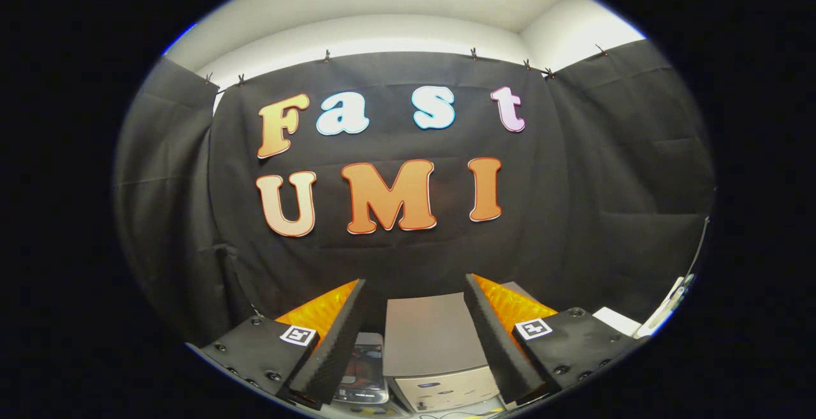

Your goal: Put the clothes into the washing machine and then close the washing machine lid.

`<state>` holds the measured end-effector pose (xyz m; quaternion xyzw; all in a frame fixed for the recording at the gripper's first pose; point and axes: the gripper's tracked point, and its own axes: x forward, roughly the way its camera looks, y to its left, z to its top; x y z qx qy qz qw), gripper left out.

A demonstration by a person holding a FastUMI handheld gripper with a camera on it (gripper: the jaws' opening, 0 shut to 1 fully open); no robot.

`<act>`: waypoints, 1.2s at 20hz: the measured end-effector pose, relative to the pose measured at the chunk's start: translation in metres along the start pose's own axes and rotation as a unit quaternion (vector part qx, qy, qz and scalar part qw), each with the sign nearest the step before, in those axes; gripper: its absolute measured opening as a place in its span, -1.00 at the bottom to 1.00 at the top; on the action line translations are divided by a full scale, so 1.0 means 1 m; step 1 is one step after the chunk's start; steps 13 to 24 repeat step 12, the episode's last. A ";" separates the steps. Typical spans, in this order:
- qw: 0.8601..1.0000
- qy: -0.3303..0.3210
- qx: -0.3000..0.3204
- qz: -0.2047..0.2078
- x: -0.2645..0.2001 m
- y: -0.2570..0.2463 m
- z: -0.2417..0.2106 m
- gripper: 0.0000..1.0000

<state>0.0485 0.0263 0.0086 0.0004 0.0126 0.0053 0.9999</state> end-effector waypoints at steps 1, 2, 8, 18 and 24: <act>1.000 -0.002 -0.002 -0.002 -0.003 -0.004 0.002 0.96; 1.000 -0.003 -0.002 0.002 -0.005 -0.006 0.004 0.96; 1.000 -0.013 -0.011 0.019 -0.013 -0.017 0.016 0.96; 1.000 -0.013 -0.009 0.021 -0.007 -0.022 0.015 0.96; 1.000 -0.013 -0.009 0.021 -0.007 -0.022 0.015 0.96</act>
